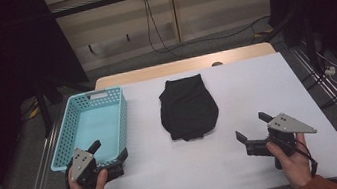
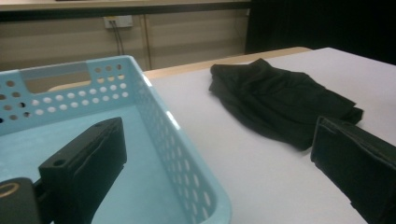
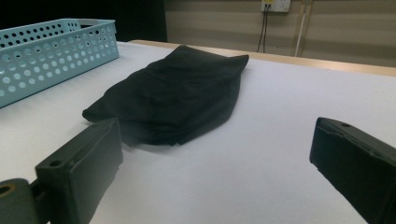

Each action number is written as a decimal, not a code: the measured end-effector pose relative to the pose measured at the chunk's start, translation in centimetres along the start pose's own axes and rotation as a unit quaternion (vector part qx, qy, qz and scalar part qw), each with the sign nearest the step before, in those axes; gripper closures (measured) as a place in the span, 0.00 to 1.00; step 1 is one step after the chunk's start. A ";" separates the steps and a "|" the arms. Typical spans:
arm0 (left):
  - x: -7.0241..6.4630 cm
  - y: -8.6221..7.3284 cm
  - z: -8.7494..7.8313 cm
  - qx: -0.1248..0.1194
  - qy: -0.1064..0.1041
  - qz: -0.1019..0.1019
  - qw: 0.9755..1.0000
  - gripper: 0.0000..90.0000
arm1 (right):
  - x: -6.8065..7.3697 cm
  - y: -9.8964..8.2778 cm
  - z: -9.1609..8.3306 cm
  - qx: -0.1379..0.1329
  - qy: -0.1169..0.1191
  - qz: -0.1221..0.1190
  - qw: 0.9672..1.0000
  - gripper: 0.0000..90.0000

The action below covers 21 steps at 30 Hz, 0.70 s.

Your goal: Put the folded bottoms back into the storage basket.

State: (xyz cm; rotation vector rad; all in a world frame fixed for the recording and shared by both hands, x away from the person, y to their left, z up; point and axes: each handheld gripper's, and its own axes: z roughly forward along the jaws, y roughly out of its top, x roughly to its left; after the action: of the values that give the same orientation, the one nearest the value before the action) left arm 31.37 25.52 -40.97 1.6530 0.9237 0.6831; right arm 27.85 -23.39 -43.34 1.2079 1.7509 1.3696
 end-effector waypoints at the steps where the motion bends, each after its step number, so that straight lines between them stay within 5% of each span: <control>1: -0.1 0.0 0.0 0.000 0.003 0.004 1.000 0.04 | 0.0 0.0 0.0 0.002 0.000 -0.004 1.000 0.03; 4: 0.0 0.0 0.0 0.000 -0.004 -0.010 1.000 0.04 | 0.1 -0.1 0.0 0.001 0.003 -0.005 1.000 0.03; 21: -0.2 -0.1 -0.3 0.008 -0.006 0.000 1.000 0.05 | 1.1 -0.2 1.1 0.020 0.040 -0.026 0.999 0.03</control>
State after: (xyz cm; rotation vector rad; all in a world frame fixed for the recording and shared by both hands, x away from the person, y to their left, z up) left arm 31.02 25.47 -40.98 1.6702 0.9231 0.6671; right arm 28.32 -21.92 -43.79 1.1335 1.8612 1.3757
